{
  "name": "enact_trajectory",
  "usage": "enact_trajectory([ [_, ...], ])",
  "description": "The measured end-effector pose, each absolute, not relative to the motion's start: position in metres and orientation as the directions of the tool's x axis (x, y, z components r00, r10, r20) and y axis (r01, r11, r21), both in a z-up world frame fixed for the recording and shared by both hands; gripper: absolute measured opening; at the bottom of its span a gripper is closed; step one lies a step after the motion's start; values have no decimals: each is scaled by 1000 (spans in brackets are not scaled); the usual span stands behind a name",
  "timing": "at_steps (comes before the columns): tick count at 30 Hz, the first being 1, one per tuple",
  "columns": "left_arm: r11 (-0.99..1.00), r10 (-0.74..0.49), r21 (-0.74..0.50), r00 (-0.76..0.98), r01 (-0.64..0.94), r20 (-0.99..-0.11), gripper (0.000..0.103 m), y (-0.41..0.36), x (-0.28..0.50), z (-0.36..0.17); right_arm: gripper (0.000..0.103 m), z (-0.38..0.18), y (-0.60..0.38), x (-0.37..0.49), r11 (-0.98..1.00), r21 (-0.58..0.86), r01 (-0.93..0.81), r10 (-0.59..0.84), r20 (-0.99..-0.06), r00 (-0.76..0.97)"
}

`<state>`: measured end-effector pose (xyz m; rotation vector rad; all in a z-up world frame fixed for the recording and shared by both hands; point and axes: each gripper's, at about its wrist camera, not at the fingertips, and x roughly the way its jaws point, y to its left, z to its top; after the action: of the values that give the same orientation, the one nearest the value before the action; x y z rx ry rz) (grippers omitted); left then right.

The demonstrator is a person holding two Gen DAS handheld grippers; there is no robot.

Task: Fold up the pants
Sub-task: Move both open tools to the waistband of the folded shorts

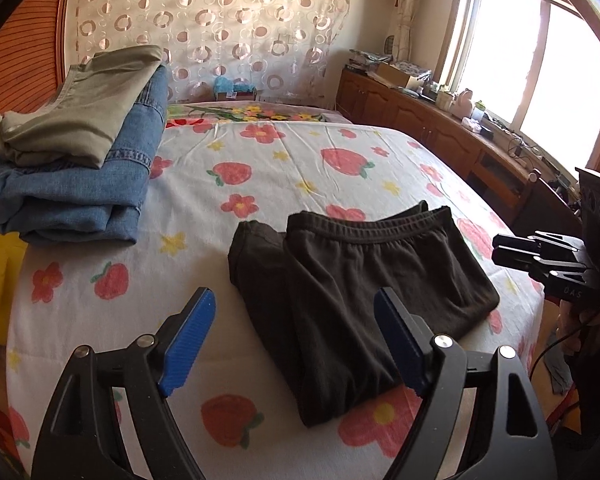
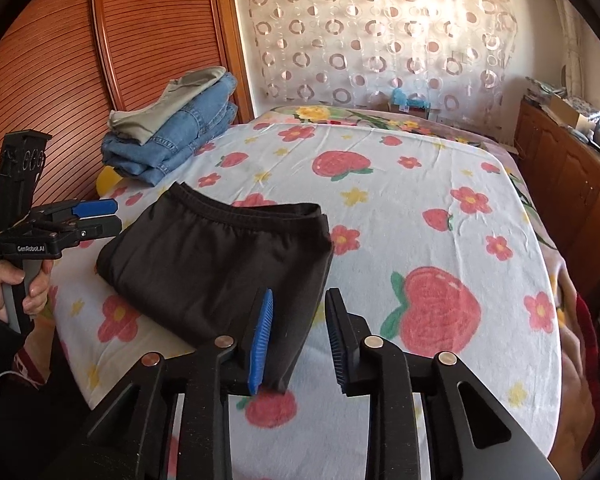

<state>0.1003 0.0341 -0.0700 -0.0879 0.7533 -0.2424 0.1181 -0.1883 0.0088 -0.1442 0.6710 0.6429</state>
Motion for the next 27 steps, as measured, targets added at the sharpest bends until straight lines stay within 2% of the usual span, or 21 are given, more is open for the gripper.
enact_trajectory([
  [16, 976, -211, -112, 707, 184, -675, 82, 24, 121, -71, 30, -3, -161, 177, 820, 71, -568, 468, -655, 593],
  [17, 977, -208, -111, 707, 182, -676, 82, 23, 121, -71, 31, -4, -160, 178, 820, 70, -569, 465, -660, 590],
  [19, 978, -206, -112, 706, 178, -678, 82, 24, 124, -71, 46, -7, -159, 180, 822, 78, -564, 462, -668, 583],
  [27, 979, -200, -124, 690, 159, -695, 82, 28, 130, -79, 49, -16, -151, 176, 819, 88, -567, 458, -695, 555],
])
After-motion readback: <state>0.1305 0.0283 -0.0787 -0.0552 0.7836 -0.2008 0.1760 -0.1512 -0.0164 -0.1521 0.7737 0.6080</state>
